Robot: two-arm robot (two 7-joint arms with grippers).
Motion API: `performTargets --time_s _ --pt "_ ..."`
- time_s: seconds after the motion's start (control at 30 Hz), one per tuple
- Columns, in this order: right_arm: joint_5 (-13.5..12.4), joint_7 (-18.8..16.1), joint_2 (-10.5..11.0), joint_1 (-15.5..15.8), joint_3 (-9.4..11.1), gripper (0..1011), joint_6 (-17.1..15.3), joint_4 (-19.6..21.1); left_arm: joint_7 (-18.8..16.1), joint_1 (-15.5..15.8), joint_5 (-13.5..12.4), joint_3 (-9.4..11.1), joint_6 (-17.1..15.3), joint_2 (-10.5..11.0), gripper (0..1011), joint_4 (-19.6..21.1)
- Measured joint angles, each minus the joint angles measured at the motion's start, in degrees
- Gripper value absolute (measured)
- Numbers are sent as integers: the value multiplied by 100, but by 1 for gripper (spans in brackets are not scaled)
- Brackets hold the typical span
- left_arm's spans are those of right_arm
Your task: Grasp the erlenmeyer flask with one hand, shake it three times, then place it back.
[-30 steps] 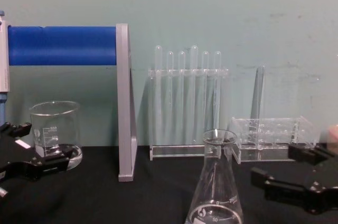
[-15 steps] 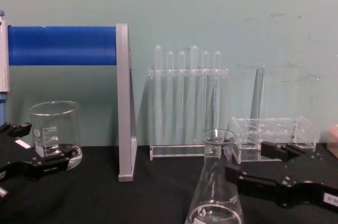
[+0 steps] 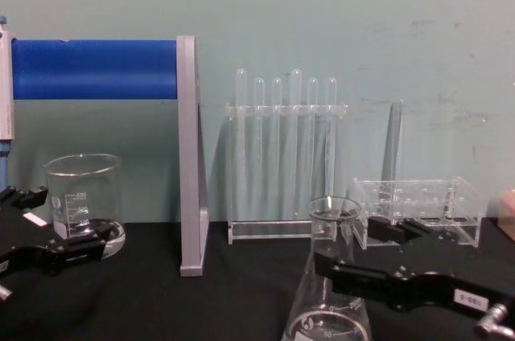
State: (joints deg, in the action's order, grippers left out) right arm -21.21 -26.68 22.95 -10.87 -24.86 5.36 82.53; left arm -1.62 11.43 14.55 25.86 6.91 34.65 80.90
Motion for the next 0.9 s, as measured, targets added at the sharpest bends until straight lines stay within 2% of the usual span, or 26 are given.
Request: performTargets --time_s 0.33,0.9 --pt "94 -97 -274 -234 -32 1000 61 -330 0 0 0 0 0 0 1001 0" --pt "163 -123 -385 -320 -30 1000 99 -451 0 0 0 0 0 0 1001 0"
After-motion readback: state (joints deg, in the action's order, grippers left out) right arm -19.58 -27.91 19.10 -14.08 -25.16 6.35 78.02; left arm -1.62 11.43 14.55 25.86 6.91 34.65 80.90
